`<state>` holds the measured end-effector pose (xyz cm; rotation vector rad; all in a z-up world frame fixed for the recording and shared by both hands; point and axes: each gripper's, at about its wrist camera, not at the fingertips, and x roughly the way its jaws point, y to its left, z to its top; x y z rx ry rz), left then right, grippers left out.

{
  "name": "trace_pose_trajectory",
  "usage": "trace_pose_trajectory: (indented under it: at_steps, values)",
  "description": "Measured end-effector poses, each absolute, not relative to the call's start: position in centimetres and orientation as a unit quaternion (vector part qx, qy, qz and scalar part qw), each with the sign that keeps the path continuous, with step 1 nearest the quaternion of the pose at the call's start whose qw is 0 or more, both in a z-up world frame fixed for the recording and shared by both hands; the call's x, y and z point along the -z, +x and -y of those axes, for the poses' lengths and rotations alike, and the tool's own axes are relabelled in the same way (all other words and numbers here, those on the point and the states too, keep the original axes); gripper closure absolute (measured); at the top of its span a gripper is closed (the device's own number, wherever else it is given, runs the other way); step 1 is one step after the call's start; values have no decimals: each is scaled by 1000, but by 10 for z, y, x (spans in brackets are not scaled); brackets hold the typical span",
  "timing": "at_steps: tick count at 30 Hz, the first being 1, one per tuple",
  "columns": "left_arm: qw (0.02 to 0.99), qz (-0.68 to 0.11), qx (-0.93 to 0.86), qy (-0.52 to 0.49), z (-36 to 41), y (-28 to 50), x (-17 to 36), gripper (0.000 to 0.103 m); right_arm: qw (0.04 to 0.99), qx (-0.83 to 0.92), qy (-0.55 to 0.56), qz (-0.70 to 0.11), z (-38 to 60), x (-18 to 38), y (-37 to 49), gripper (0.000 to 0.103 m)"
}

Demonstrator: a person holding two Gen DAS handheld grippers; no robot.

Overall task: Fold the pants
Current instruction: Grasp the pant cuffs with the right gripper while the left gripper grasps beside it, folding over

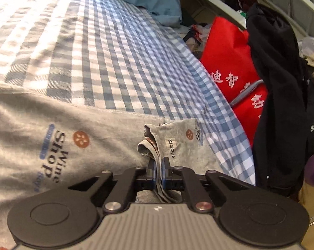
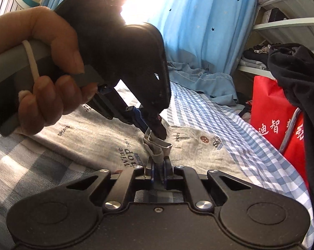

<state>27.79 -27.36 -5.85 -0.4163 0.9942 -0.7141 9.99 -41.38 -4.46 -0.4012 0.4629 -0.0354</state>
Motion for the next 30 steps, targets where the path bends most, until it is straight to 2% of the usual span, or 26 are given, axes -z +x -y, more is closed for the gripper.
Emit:
trace_pose_trajectory:
  at_steps: [12,23,30]
  values:
    - [840,-390,336,-172,187,255,3,98,957,-30,-214,-191,344,2,84,98]
    - [857,-397,271,-185,66,234,2,98,948,-142,-217,-184,246,-5,71,100]
    - [863,-410,236,-177,20,232,21,98,935,-199,-214,-200,192,3,74,100]
